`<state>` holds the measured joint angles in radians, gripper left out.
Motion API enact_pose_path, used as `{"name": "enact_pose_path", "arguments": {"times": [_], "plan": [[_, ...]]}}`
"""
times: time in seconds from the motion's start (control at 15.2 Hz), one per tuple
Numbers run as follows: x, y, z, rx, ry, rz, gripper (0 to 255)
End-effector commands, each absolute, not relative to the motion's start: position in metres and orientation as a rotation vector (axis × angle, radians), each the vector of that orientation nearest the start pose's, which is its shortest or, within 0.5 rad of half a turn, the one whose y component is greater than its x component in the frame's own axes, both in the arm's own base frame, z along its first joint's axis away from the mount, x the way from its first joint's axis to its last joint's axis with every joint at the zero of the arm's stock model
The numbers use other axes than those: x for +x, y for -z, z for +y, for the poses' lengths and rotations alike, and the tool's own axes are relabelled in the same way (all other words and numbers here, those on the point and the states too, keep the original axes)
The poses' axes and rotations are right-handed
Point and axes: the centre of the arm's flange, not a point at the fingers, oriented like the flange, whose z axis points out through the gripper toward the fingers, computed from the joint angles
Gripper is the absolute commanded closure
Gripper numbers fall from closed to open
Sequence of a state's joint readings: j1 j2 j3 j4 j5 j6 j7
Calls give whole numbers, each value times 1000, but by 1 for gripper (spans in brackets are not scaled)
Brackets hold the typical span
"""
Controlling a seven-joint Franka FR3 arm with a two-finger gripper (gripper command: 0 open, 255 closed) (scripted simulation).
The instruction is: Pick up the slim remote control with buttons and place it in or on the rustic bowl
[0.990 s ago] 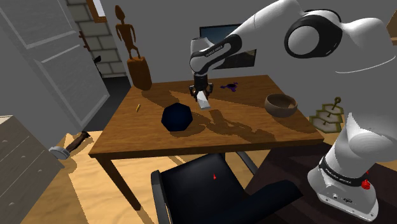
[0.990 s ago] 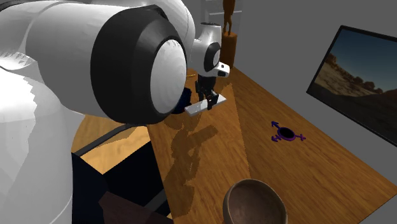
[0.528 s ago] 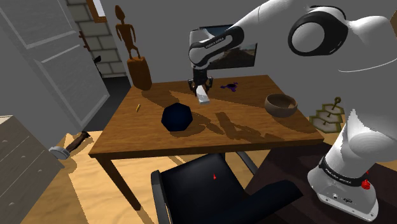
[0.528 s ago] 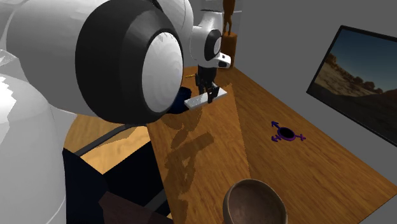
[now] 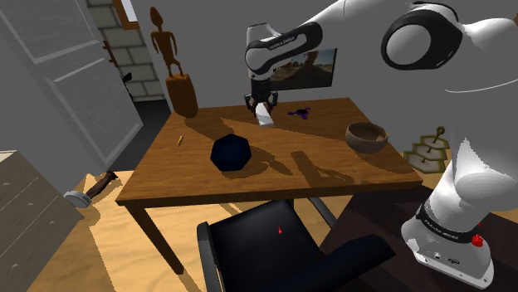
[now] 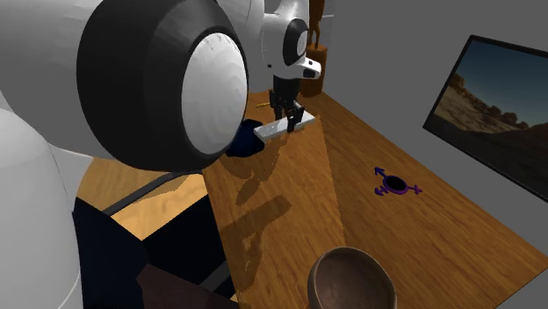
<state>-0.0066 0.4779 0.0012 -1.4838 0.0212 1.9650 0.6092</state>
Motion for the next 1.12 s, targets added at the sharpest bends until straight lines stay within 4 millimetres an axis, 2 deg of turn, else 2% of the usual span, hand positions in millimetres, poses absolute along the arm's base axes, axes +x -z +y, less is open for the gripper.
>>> {"name": "enact_pose_path", "arguments": {"times": [0.0,1.06], "plan": [[682,-403,-10,-2971,-5,956,255],[508,-405,-129,-2971,-5,956,255]]}}
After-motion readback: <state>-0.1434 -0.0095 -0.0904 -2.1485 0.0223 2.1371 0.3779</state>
